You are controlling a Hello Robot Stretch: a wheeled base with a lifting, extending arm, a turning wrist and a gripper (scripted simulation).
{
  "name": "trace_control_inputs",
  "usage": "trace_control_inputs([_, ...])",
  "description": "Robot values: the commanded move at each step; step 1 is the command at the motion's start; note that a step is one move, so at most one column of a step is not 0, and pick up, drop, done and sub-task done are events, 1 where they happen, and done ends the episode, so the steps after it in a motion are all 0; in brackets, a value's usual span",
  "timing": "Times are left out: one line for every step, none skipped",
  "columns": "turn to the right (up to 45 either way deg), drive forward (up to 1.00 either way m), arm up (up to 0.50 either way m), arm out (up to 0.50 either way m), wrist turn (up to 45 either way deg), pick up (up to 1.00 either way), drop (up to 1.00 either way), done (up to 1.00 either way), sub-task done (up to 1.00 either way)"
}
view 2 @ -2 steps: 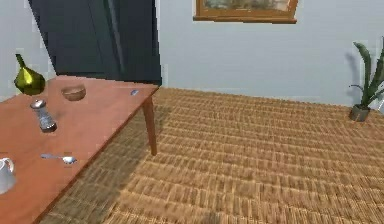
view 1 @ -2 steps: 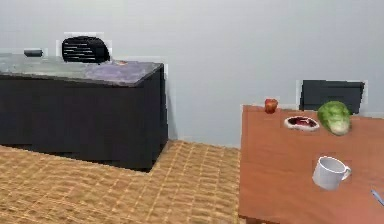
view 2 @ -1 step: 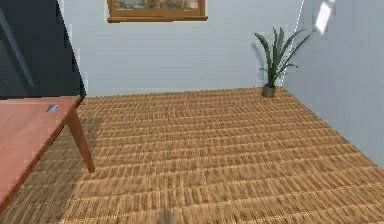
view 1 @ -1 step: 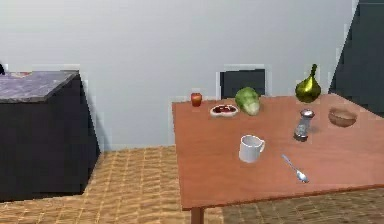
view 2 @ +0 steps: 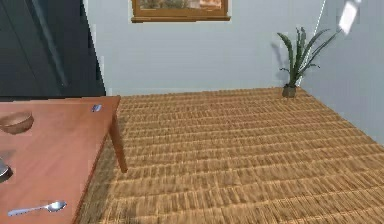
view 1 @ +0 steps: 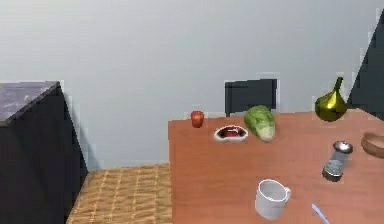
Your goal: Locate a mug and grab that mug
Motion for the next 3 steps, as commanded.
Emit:
trace_control_inputs([-45.0,0.00,0.00,0.00,0.0,0.00,0.00,0.00,0.00])
trace_control_inputs([-15.0,0.00,0.00,0.00,0.0,0.00,0.00,0.00,0.00])
trace_control_inputs([0.0,0.00,0.50,0.00,0.0,0.00,0.00,0.00,0.00])
